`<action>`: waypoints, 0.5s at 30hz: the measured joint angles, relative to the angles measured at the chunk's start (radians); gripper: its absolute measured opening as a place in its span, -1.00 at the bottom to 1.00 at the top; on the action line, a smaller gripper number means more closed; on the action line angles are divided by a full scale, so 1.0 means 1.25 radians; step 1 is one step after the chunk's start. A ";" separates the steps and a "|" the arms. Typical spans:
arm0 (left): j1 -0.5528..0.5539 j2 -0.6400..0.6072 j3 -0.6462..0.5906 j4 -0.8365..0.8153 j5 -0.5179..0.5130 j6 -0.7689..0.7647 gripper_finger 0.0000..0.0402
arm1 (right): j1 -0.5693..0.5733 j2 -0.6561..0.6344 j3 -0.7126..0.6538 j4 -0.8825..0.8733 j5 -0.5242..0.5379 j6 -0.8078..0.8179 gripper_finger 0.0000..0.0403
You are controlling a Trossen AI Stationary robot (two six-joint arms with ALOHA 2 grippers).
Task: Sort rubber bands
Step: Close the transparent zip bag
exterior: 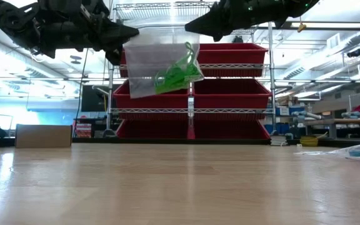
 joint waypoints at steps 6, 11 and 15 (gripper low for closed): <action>0.001 -0.007 0.000 0.000 0.001 0.003 -0.97 | 0.000 0.000 0.000 -0.010 0.004 0.000 -1.00; 0.002 -0.007 0.000 -0.002 0.023 0.024 -0.78 | 0.000 0.000 0.000 -0.010 0.006 0.001 -1.00; 0.004 -0.007 0.000 -0.028 0.016 0.057 -0.43 | 0.000 0.000 0.000 -0.013 0.003 0.006 -1.00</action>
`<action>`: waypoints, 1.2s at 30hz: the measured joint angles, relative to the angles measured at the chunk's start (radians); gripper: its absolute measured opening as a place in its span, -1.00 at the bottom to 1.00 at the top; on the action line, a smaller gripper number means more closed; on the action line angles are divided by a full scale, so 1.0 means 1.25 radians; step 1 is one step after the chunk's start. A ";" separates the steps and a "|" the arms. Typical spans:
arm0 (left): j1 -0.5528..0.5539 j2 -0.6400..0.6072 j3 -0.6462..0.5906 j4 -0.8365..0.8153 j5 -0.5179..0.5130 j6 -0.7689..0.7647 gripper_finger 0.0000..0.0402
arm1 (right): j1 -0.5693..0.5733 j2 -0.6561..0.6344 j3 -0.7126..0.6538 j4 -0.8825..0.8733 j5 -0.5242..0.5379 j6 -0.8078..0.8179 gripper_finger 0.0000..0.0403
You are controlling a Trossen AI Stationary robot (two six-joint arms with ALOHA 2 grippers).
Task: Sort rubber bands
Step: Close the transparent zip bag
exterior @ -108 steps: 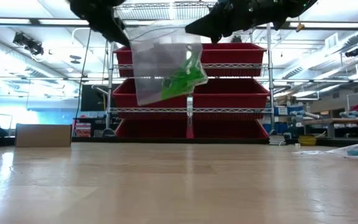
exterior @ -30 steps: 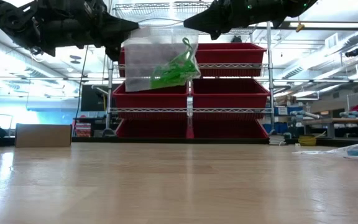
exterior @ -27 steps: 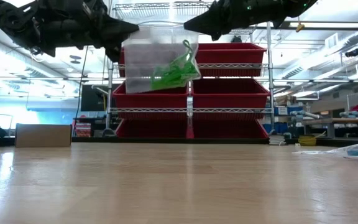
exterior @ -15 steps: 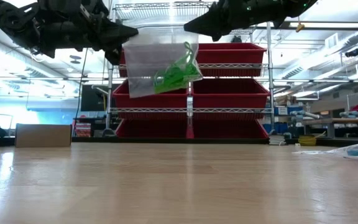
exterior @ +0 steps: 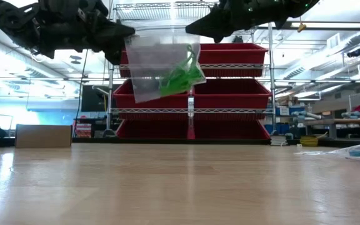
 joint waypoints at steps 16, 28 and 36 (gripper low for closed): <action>0.009 0.004 0.198 -0.306 -0.031 0.111 0.33 | -0.016 0.000 0.000 -0.050 -0.047 0.040 -1.00; -0.058 0.273 0.575 -0.728 -0.135 0.246 0.29 | -0.010 0.075 0.106 -0.140 -0.021 0.040 -1.00; -0.077 0.361 0.681 -0.859 -0.248 0.302 0.26 | -0.004 0.102 0.144 -0.191 -0.012 0.013 -1.00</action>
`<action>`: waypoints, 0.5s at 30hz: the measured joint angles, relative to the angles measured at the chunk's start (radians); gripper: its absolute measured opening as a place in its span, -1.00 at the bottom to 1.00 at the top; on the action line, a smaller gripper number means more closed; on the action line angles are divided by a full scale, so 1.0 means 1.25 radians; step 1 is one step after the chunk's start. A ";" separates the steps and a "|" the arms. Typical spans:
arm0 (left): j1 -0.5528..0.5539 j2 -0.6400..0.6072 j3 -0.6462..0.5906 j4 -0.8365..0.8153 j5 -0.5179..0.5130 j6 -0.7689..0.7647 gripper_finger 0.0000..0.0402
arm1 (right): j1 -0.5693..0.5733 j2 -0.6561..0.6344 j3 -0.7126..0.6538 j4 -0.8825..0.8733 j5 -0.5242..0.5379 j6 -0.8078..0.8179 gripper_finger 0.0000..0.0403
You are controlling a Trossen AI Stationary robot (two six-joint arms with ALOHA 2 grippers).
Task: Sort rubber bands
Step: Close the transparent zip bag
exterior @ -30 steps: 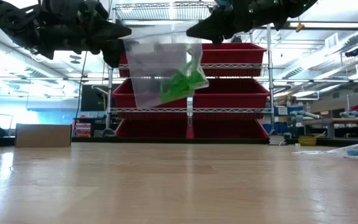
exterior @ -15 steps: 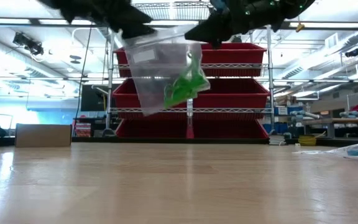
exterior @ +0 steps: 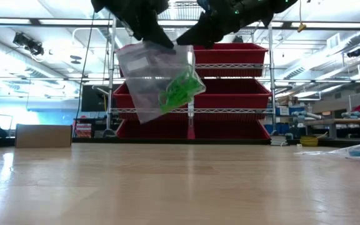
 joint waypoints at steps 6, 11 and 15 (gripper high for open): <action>0.001 -0.001 0.003 -0.005 -0.001 0.001 0.03 | 0.000 0.001 -0.001 -0.008 0.009 -0.003 -1.00; 0.001 -0.001 0.003 -0.005 0.005 0.003 -0.29 | 0.000 0.001 -0.001 -0.008 0.012 -0.005 -1.00; 0.001 -0.001 0.003 -0.002 0.017 0.009 -0.43 | 0.000 0.001 -0.001 -0.008 0.012 -0.005 -1.00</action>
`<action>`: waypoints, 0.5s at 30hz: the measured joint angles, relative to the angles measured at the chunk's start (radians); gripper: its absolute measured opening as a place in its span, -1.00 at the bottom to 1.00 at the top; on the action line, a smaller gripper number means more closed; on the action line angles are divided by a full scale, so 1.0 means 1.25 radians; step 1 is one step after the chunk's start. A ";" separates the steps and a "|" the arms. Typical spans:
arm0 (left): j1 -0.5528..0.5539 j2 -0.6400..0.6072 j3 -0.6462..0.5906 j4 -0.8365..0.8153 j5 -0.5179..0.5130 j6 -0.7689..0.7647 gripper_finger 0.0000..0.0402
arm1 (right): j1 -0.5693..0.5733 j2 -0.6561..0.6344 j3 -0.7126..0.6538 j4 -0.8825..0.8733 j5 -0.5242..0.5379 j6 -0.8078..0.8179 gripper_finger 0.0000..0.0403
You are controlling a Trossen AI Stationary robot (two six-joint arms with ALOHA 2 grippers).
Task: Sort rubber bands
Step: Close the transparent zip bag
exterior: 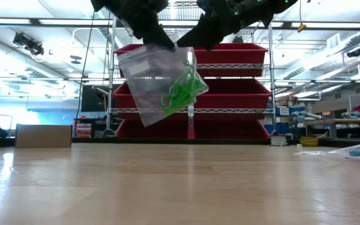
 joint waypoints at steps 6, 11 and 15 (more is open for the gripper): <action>0.000 0.000 0.000 0.019 0.000 0.009 -0.47 | 0.000 0.000 0.000 0.001 0.000 0.000 -1.00; 0.000 0.000 0.000 0.028 -0.001 0.009 -0.50 | 0.000 0.000 0.000 0.002 0.000 -0.001 -1.00; 0.000 0.000 0.000 0.014 -0.001 0.034 -0.64 | 0.000 0.000 0.000 0.004 0.000 -0.001 -1.00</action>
